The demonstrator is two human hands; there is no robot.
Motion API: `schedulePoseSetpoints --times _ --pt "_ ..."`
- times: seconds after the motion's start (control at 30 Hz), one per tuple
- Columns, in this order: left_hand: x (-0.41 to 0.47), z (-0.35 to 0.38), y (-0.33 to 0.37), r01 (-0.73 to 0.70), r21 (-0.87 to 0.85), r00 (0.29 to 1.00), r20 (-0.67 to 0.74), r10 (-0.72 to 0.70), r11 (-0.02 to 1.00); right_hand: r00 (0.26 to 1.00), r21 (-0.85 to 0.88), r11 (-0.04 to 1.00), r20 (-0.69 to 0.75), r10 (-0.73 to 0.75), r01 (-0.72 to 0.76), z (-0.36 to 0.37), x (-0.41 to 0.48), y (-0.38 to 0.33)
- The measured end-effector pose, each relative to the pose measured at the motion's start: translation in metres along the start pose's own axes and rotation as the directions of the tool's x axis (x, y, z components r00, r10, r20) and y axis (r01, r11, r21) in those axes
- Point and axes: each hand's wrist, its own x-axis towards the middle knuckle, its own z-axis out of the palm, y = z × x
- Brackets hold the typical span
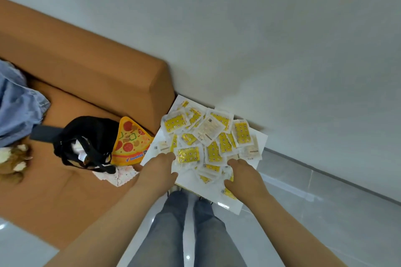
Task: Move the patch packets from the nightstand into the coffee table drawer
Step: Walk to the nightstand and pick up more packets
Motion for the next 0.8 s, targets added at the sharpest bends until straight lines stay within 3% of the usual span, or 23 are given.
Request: schedulePoseSetpoints --times 0.43,0.8 --pt "0.065 0.050 -0.007 -0.025 0.074 0.990 0.137 0.015 0.997 0.998 -0.080 0.997 0.066 -0.003 0.008 0.047 0.064 0.011" --pt "0.114 0.090 -0.027 -0.046 0.110 0.990 0.141 0.030 0.993 0.997 -0.128 0.991 0.066 -0.034 0.042 0.104 0.120 0.021"
